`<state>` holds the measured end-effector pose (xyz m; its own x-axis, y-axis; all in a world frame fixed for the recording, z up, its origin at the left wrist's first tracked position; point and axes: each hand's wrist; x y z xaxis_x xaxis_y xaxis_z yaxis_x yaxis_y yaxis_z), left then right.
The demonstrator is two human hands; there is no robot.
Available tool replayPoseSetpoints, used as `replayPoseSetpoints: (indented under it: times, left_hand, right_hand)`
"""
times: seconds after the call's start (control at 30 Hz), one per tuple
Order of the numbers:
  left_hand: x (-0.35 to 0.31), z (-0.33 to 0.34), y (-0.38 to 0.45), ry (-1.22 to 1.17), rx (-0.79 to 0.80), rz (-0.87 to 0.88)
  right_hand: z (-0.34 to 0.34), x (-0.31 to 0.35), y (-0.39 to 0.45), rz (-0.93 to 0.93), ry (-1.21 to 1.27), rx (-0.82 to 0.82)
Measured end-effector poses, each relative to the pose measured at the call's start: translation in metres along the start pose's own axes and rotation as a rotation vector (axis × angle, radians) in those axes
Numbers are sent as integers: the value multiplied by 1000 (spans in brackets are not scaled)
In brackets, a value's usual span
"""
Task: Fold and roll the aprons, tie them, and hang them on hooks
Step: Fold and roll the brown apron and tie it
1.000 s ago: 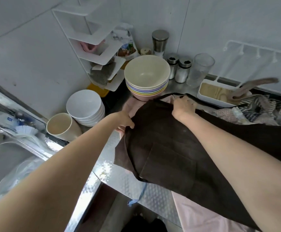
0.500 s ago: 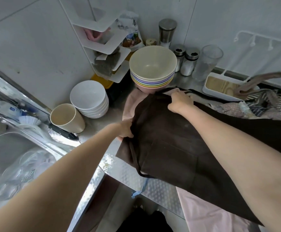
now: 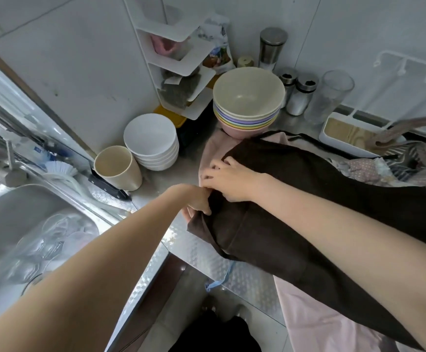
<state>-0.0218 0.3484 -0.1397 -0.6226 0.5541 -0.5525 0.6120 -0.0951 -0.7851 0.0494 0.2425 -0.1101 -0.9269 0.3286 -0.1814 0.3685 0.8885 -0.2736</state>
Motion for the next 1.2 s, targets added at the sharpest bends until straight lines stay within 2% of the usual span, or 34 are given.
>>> replayPoseSetpoints:
  times: [0.1,0.3,0.43,0.57,0.67,0.77,0.87,0.97,1.03,1.1,1.13,1.2]
  left_hand:
    - [3,1,-6,-27,9,21]
    - [28,0,-11,-49,-34,-46]
    - [32,-1,-9,-41,-65,-104]
    - [31,1,-8,-63,-58,-165]
    - [23,-2,-10,-38,23,-216]
    - [6,-16,-11,209,87,-205]
    - [-19,-33,-1,468,-161,-48]
    - [-39,-40,13,587,-412,62]
    - [-45,-38,23,592,-459,101]
    - [-50,-34,27,582,-459,109]
    - [-53,-32,30,597,-444,111]
    - [-57,-26,32,673,-427,110]
  right_hand:
    - [-4,2,15,54,-84,232]
    - [-14,-9,36,149,-215,328]
    - [0,-4,48,307,-283,216]
    - [15,-3,45,441,-221,151]
    - [19,-5,39,404,-158,72]
    - [22,-12,30,265,-53,-52]
    - [22,-36,10,212,31,-111]
    - [29,-66,-16,349,102,-98]
    - [38,-84,-29,542,180,-19]
    - [45,-94,-34,690,307,146]
    - [48,-97,-34,718,365,225]
    - [49,-98,-29,727,447,278]
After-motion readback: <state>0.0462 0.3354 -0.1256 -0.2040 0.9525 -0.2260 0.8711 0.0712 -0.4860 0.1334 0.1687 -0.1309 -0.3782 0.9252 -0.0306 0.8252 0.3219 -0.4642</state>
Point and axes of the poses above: each hand's wrist, its own y-axis towards the middle knuckle, its own z-axis out of the palm, x = y × z, and after that the axes turned 15 degrees about z, right-handed
